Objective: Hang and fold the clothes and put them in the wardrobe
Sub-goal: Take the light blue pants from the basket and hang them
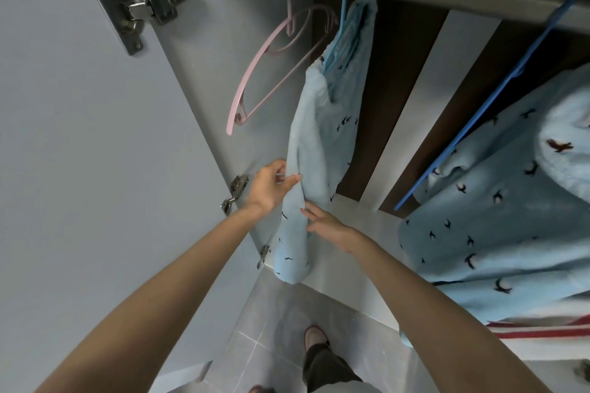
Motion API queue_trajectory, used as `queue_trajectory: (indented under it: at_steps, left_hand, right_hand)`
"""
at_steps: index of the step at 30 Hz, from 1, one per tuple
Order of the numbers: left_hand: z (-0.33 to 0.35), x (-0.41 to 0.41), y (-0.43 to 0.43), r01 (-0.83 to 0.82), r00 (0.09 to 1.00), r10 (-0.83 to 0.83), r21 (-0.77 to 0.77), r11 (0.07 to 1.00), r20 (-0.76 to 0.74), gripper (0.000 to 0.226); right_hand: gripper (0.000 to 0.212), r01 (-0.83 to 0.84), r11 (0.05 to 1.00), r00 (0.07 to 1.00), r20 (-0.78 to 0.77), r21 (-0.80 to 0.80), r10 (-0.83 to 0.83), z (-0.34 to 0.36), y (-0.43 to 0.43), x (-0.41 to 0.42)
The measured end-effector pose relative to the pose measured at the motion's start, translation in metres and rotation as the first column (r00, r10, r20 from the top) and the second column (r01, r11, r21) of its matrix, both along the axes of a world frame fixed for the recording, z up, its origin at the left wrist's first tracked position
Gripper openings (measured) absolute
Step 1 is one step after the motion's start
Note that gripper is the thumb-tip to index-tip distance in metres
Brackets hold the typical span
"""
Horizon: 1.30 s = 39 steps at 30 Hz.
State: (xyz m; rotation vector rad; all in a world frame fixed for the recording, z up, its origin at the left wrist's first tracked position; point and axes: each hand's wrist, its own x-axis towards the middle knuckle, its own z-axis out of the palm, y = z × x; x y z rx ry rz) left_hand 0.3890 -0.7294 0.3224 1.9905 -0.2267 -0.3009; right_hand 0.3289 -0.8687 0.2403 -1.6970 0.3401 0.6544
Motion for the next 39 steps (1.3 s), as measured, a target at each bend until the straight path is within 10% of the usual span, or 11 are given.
queue_trajectory:
  at_steps: [17, 39]
  left_hand:
    - [0.043, -0.056, 0.043, 0.045, 0.993, -0.029, -0.147, 0.988, 0.11, 0.022]
    - [0.122, -0.247, -0.04, 0.595, 0.802, -0.546, -0.244, 0.766, 0.241, 0.013]
  right_hand:
    - [0.033, 0.239, 0.961, 0.932, 0.312, -0.141, -0.186, 0.087, 0.003, -0.079]
    - [0.025, 0.707, 0.694, 0.613, 0.612, -0.141, -0.5, 0.18, -0.014, -0.355]
